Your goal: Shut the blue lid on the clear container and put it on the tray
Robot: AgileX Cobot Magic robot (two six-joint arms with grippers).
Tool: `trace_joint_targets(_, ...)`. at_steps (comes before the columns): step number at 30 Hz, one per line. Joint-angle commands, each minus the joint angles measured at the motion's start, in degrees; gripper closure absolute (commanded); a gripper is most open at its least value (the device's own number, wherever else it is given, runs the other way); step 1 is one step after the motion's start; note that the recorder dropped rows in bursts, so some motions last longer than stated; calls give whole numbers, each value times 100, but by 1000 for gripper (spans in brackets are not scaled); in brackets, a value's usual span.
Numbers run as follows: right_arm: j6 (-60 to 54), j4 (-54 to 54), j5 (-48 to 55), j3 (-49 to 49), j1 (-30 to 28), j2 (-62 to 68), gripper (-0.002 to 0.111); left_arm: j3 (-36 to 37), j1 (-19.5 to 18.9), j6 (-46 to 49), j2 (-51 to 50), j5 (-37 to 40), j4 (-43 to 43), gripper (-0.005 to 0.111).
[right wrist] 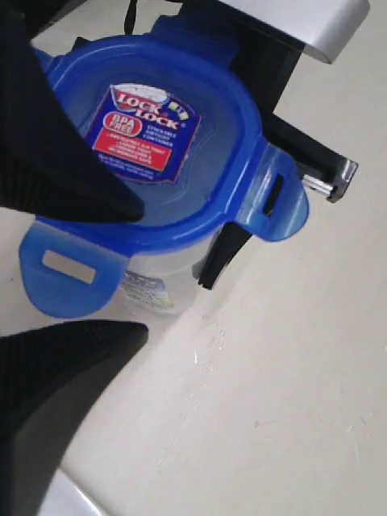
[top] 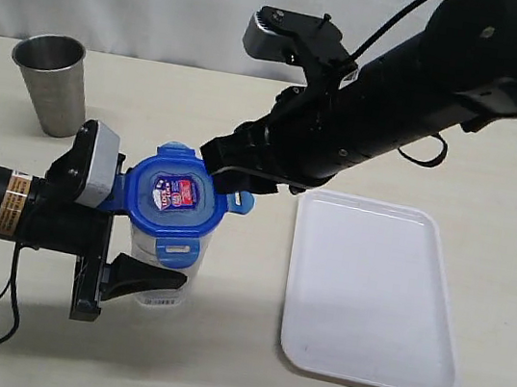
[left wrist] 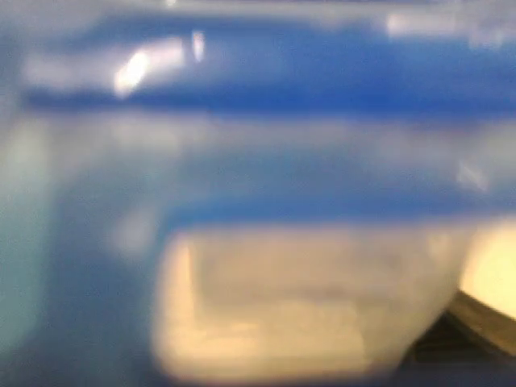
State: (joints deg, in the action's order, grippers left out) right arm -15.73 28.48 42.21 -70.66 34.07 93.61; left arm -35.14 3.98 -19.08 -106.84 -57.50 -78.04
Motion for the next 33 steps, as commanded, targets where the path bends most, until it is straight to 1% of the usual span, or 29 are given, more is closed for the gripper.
trace_joint_targets(1,39,194,236,-30,9,99,69,-33,-23,1,48,-137,100,107)
trace_joint_targets(7,-63,328,519,-30,9,255,69,-33,-23,1,48,-159,122,107)
trace_joint_targets(9,-294,665,568,-30,9,292,69,-33,-23,1,48,-159,122,107)
trace_joint_targets(10,-624,1014,597,-30,9,314,69,-33,-23,1,48,-159,122,107)
trace_joint_targets(11,-973,1366,596,-30,9,357,66,-33,-23,1,48,-159,147,107)
trace_joint_targets(13,-1227,1714,603,-30,9,442,54,-33,-23,1,48,-171,174,107)
trace_joint_targets(14,-1193,1715,591,-30,9,496,54,-33,-23,1,48,-171,174,107)
trace_joint_targets(19,-1145,1780,591,-30,9,755,61,-33,-23,-23,48,-193,172,107)
trace_joint_targets(23,-1219,1929,591,-30,9,883,65,-33,-23,-23,48,-193,172,107)
trace_joint_targets(29,-1616,2467,775,-30,9,1083,66,-33,-23,-21,48,-264,172,107)
trace_joint_targets(33,-1660,2508,790,-30,9,1154,66,-33,-23,-21,48,-264,172,107)
